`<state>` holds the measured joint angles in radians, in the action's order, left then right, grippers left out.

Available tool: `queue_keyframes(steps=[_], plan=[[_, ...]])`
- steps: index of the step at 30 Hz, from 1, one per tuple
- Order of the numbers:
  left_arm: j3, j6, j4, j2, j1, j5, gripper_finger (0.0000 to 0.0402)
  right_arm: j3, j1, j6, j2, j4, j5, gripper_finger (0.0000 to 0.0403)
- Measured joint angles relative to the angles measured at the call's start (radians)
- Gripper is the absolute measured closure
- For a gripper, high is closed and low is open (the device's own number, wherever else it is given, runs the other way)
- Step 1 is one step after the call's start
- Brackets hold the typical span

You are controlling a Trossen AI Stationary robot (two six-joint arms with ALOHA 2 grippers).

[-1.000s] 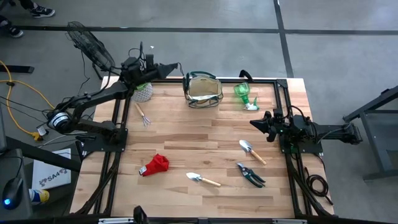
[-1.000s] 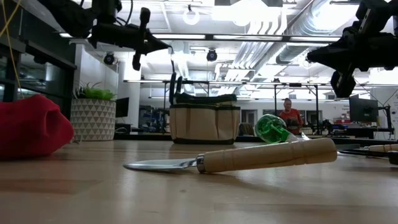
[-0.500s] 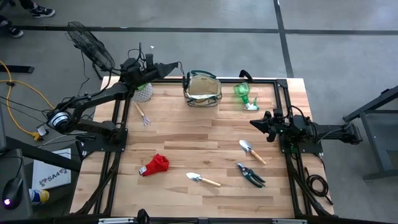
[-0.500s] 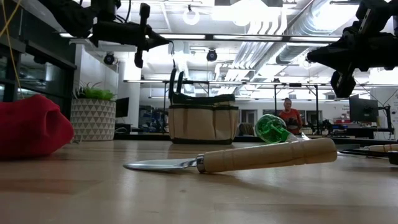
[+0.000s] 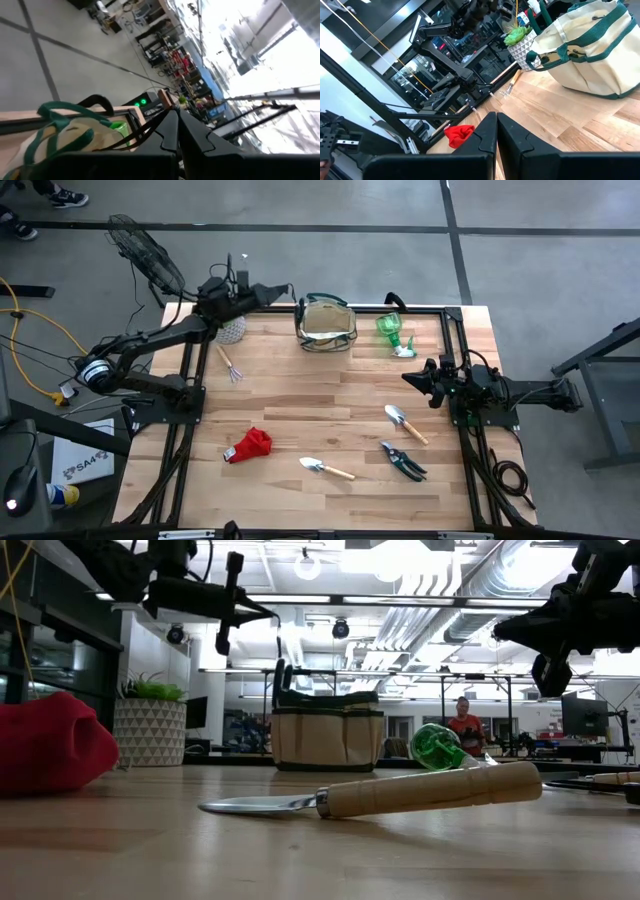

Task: Pick & Place Garden tools in Gardening bag
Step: Put the top shear scissors into the gardening bag

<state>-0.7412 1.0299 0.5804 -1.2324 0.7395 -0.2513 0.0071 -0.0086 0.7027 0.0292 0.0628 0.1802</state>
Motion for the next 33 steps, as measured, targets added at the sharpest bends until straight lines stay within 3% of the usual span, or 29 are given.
queue_keyframes(steps=[14, 27, 33], plan=[[0.048, 0.117, 0.007, 0.000, -0.040, 0.105, 0.0401, 0.000, 0.000, 0.000, 0.000, 0.000, 0.000, 0.0400], [0.050, 0.103, 0.023, -0.003, -0.086, 0.199, 0.0402, 0.000, 0.000, 0.000, 0.000, 0.000, 0.000, 0.0401], [0.050, 0.075, 0.001, -0.003, -0.100, 0.132, 0.0402, 0.000, 0.000, 0.000, 0.000, 0.000, 0.000, 0.0401]])
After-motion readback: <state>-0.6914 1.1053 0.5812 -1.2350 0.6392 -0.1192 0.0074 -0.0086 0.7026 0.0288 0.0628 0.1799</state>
